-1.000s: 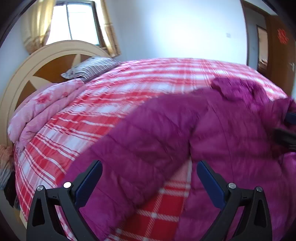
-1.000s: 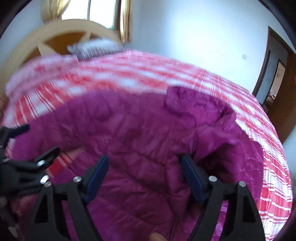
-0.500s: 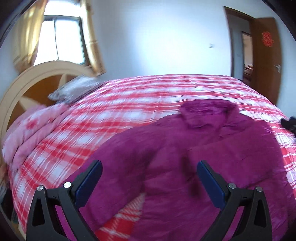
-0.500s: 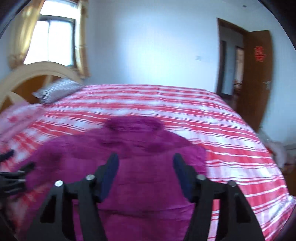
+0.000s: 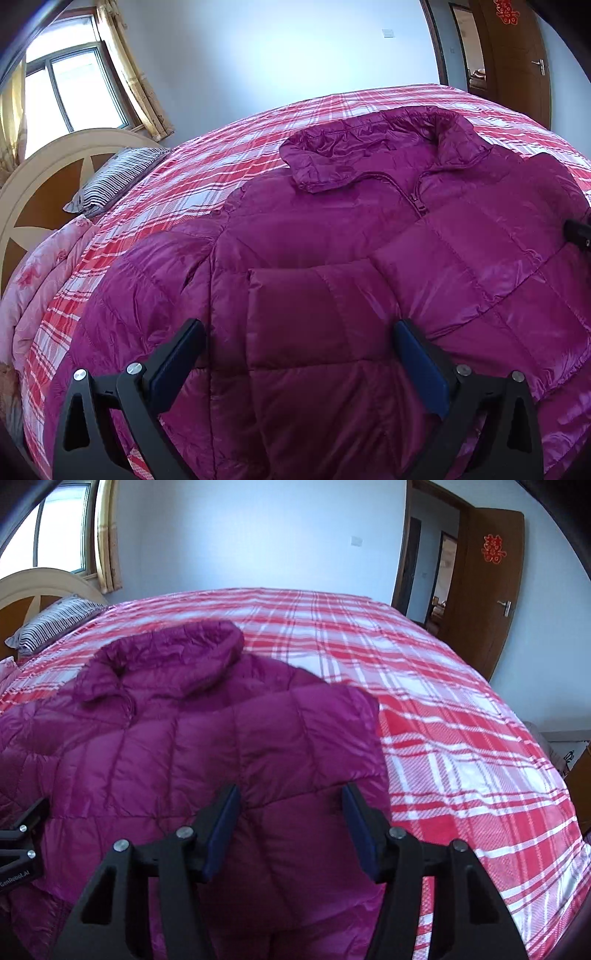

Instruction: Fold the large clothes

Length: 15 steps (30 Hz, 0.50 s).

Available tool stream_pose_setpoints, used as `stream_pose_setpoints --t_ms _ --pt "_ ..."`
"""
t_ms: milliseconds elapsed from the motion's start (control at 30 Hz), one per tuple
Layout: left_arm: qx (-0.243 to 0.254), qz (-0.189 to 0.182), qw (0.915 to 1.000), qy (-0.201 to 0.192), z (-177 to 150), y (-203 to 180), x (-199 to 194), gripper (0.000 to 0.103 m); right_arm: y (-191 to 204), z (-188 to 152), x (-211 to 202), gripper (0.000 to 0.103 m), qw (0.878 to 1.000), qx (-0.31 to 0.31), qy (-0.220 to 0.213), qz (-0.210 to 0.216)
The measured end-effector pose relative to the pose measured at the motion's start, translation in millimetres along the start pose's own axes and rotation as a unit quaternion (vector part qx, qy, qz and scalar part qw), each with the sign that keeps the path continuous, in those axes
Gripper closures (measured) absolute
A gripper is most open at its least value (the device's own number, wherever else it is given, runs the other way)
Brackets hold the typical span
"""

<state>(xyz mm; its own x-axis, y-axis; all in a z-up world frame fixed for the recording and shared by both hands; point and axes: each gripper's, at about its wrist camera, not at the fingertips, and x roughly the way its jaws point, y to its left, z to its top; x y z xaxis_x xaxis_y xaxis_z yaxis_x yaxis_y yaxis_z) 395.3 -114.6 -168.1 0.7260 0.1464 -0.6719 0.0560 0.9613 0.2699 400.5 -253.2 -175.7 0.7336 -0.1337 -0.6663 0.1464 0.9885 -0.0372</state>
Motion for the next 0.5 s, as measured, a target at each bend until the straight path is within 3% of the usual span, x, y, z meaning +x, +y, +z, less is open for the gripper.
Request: stream_pose_setpoints --t_ms 267,500 --pt "-0.032 -0.055 0.9973 0.038 -3 9 21 0.001 -1 -8 19 0.043 0.999 -0.006 0.031 -0.001" --pt "-0.031 -0.052 0.9975 0.038 -4 7 20 0.001 -3 -10 24 0.042 0.999 -0.005 0.042 0.002"
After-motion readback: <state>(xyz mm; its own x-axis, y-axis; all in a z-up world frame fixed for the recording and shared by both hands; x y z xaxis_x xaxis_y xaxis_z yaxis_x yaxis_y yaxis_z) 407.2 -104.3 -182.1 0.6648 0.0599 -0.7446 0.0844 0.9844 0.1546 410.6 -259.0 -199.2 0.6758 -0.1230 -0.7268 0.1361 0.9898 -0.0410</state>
